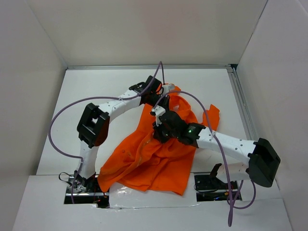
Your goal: Zip up the jacket
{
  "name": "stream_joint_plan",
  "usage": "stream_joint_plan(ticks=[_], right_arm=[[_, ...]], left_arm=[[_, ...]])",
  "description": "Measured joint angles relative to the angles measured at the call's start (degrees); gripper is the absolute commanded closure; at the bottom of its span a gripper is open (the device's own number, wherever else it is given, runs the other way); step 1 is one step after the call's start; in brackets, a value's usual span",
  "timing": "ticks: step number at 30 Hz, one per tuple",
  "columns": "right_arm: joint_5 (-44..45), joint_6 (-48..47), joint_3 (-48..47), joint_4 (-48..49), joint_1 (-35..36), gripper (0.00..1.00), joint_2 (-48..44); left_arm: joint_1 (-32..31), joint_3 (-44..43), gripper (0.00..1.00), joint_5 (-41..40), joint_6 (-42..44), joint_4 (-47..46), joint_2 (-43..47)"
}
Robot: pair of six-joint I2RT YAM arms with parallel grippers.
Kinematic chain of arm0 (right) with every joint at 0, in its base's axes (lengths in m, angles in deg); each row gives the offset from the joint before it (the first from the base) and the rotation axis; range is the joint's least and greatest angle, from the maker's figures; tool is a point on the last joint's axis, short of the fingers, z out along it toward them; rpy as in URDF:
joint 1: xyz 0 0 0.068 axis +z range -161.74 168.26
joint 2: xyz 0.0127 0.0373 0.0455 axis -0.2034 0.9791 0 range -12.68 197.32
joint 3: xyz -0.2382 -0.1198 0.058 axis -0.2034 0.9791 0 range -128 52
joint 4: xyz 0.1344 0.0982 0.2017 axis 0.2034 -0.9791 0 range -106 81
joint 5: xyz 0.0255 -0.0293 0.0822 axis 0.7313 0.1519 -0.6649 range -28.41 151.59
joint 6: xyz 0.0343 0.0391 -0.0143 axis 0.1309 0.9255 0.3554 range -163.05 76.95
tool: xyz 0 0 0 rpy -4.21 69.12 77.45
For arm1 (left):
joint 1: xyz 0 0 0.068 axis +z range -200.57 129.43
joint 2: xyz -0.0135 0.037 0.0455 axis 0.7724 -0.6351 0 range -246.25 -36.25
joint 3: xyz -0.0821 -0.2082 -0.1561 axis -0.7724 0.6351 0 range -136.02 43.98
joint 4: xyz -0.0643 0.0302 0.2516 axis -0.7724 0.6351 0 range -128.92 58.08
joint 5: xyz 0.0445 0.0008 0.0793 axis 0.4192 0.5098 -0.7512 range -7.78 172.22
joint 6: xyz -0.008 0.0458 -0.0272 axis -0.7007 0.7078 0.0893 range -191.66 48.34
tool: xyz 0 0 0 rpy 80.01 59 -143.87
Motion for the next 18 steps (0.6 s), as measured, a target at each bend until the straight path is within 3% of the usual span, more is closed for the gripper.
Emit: stream_joint_plan(ticks=[5, 6, 7, 8, 10, 18], right_arm=[[-3.52, 0.83, -3.85, 0.09, -0.07, 1.00, 2.29], [-3.54, 0.96, -4.55, -0.04, -0.17, 1.00, 2.73], [-3.58, 1.25, -5.22, -0.09, -0.35, 1.00, 3.21], [-3.61, 1.57, -5.62, -0.11, -0.59, 1.00, 3.52], [-3.67, 2.51, -5.99, -0.24, -1.01, 1.00, 3.78], [-3.91, 6.01, -6.71, -0.44, -2.97, 1.00, 3.67]], left_arm=[[0.00, -1.66, 0.99, 0.07, 0.00, -1.86, -0.33], [0.00, -1.79, 0.93, 0.07, 0.00, -2.01, -0.33], [0.04, -1.84, 0.81, 0.07, 0.00, -2.21, -0.33], [0.09, -1.84, 0.44, 0.00, 0.11, -2.36, -0.33], [0.11, -1.90, 0.01, -0.37, 0.44, -2.82, -0.33], [1.77, 1.31, 0.01, -5.05, -0.17, -4.17, 4.46]])
